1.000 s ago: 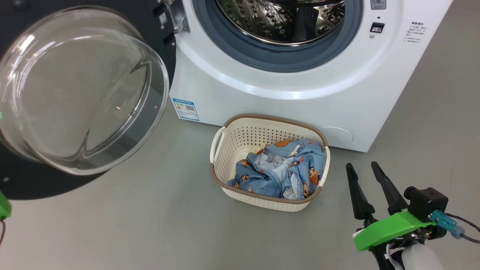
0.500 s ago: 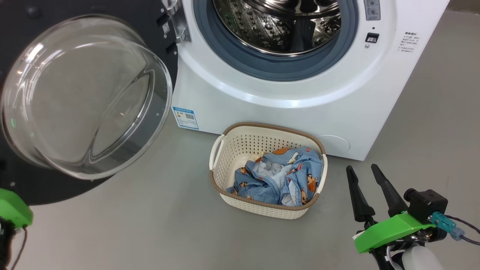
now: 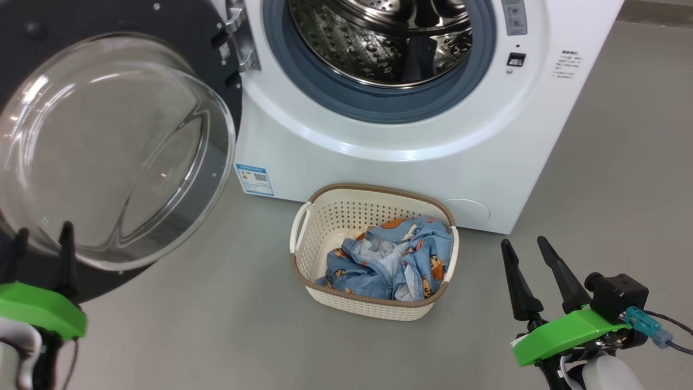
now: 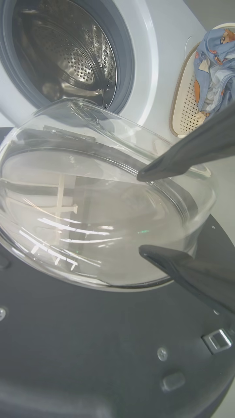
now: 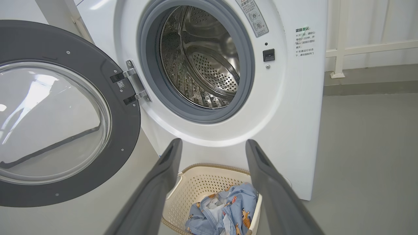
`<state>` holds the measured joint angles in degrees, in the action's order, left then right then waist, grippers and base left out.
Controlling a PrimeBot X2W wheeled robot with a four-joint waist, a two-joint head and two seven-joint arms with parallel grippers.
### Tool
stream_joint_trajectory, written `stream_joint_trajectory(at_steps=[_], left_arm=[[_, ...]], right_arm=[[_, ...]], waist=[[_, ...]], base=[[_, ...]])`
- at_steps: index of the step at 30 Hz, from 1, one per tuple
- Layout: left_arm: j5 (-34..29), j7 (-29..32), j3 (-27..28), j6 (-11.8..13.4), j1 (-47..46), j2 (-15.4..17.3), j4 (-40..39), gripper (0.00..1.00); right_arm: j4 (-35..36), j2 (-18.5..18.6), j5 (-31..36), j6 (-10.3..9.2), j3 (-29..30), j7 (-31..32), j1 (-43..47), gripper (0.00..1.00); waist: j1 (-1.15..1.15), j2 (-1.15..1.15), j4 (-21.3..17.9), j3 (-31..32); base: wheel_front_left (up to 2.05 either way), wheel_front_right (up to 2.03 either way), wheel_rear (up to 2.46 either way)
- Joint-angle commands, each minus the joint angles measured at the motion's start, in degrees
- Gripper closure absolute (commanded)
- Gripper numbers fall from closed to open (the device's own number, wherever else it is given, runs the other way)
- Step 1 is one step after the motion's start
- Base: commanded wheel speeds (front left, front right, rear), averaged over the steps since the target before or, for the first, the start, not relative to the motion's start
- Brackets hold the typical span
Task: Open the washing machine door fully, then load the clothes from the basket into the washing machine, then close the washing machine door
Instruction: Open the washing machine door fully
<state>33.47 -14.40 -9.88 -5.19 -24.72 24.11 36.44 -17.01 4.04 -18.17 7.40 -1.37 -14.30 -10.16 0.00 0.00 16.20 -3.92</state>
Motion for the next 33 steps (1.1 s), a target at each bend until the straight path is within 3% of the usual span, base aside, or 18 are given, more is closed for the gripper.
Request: stream_joint_trajectory(at_steps=[1, 14, 33], left_arm=[[-0.7, -0.6, 2.3, 1.0, 0.3, 1.9, -3.4, 0.0], [-1.5, 0.3, 1.6, 6.1, 9.6, -0.4, -19.6, 0.0], [-1.1, -0.4, 1.7, 8.5, 18.4, -4.6, -28.4, 0.0]], right_arm=[[1.9, 0.4, 0.7, 0.09, -1.7, -0.7, 0.0, 0.0], [3.0, 2.0, 1.0, 0.09, -2.7, -0.7, 0.1, 0.0], [2.7, 2.8, 1.3, 0.09, -4.0, -0.7, 0.6, 0.0]], waist=[[0.0, 0.0, -0.9, 0.5], [0.0, 0.0, -6.8, 1.4], [0.0, 0.0, -18.1, 3.3]], base=[[0.0, 0.0, 0.0], [0.0, 0.0, 0.0], [0.0, 0.0, 0.0]])
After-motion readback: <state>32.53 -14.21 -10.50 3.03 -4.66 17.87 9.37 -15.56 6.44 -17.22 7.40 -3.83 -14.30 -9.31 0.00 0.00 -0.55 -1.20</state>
